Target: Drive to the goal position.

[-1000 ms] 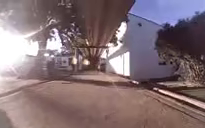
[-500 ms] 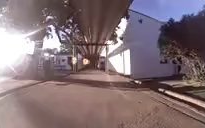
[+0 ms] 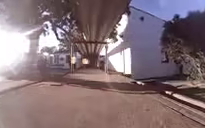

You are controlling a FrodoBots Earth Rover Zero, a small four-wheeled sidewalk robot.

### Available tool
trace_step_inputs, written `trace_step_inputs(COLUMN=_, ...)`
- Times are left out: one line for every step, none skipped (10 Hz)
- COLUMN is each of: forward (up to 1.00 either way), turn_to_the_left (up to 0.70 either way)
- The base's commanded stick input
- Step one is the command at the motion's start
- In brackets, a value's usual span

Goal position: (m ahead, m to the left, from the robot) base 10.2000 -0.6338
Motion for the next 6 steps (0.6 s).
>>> trace_step_inputs(forward=0.70, turn_to_the_left=0.35)
trace_step_inputs(forward=0.70, turn_to_the_left=0.35)
trace_step_inputs(forward=0.70, turn_to_the_left=0.10)
trace_step_inputs(forward=0.70, turn_to_the_left=0.04)
trace_step_inputs(forward=0.70, turn_to_the_left=0.00)
trace_step_inputs(forward=0.70, turn_to_the_left=0.00)
